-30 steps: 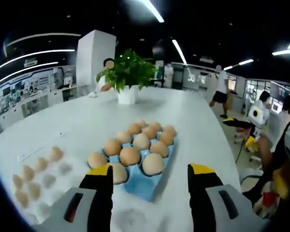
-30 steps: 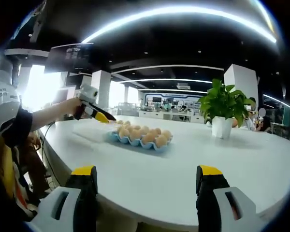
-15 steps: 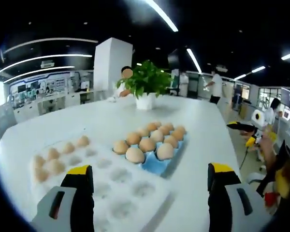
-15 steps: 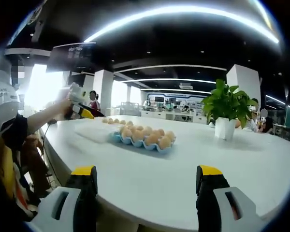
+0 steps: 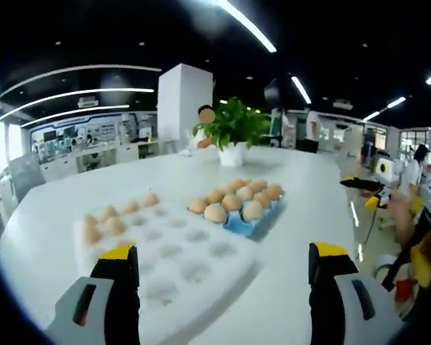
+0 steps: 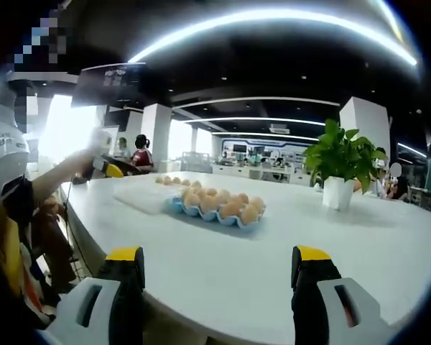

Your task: Pick up the eggs on the table and place them into the egg tray on the table

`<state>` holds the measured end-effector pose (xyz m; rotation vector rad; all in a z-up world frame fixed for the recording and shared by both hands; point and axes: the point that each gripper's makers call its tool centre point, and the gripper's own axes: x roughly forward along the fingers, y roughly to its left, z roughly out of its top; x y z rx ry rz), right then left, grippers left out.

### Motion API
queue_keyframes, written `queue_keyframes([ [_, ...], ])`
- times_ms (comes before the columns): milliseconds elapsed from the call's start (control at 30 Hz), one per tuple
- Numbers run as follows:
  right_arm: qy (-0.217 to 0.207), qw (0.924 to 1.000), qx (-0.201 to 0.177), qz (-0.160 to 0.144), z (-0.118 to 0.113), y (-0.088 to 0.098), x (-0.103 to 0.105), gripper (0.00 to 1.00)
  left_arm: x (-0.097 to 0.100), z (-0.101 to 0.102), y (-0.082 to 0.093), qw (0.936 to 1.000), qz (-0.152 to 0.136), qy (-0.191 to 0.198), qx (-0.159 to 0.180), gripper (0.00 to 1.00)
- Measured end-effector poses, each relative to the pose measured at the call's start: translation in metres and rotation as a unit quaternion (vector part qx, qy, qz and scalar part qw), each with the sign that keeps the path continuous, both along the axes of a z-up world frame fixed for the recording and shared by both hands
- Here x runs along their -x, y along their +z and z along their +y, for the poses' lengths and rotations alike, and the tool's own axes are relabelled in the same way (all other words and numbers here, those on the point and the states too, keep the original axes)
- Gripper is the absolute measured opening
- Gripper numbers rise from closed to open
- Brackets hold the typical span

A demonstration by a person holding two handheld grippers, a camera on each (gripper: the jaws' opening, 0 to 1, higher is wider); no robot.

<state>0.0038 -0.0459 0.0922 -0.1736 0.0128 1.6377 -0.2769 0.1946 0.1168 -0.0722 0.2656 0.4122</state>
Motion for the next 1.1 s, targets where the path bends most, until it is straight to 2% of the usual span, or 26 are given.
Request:
queue_keyframes([
  [167,0.002,1.0000,0.000,-0.001,0.001,0.000,0.001,0.88,0.020,-0.010,-0.001,0.9995,-0.003,0.029,-0.013,1.00],
  [400,0.004,1.0000,-0.002,-0.001,0.002,0.001,0.003,0.88,0.045,-0.023,0.001,0.9969,-0.038,0.068,-0.010,1.00],
  [567,0.005,1.0000,-0.005,-0.003,0.002,0.004,0.004,0.88,0.062,-0.028,-0.005,0.9942,-0.033,0.101,-0.017,1.00],
  [767,0.007,1.0000,-0.004,-0.003,0.003,0.004,0.006,0.88,0.070,-0.037,-0.003,0.9912,-0.060,0.118,-0.011,1.00],
  [967,0.007,1.0000,-0.006,-0.004,0.003,0.006,0.006,0.88,0.081,-0.041,-0.003,0.9862,-0.066,0.149,-0.026,1.00],
  [1100,0.004,1.0000,-0.006,-0.002,0.003,0.005,0.006,0.88,0.084,-0.049,-0.002,0.9849,-0.078,0.153,-0.025,1.00],
])
